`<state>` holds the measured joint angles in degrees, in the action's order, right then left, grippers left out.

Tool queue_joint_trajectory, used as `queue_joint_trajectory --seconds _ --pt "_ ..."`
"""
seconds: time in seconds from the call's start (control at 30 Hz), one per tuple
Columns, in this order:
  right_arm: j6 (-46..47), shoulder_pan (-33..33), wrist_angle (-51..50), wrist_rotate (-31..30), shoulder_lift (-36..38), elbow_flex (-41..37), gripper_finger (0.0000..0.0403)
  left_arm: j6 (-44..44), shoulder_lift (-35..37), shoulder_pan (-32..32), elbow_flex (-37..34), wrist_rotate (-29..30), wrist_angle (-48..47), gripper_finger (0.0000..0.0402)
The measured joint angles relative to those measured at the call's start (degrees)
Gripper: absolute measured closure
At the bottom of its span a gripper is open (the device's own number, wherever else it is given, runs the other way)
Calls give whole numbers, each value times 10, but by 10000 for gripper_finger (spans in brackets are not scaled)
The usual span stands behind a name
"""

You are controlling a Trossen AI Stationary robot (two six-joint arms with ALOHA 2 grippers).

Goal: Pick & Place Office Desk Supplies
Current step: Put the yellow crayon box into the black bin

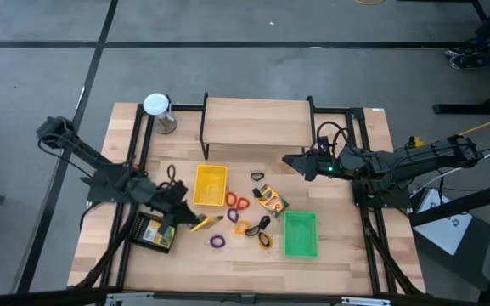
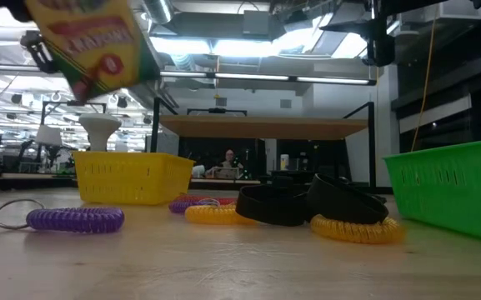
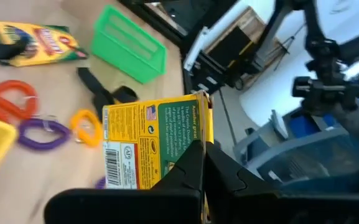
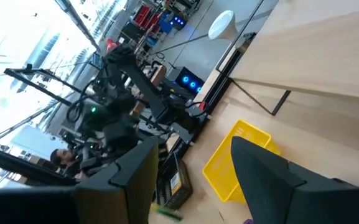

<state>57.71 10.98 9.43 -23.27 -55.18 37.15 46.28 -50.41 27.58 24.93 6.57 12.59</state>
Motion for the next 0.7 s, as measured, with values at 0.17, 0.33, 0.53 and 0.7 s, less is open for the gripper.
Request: queue_joint_trajectory --seconds 0.17,0.33,0.53,0.7 --pt "-1 0 0 2 0 0 197 3 0 -45 0 3 -100 400" --pt "-11 0 0 2 0 0 197 -58 -2 -60 50 -9 -344 400" --pt "-11 0 0 2 0 0 197 -144 -2 -60 168 -51 -450 400" --pt "-11 0 0 2 0 0 197 -139 -4 -53 247 -47 -584 400"
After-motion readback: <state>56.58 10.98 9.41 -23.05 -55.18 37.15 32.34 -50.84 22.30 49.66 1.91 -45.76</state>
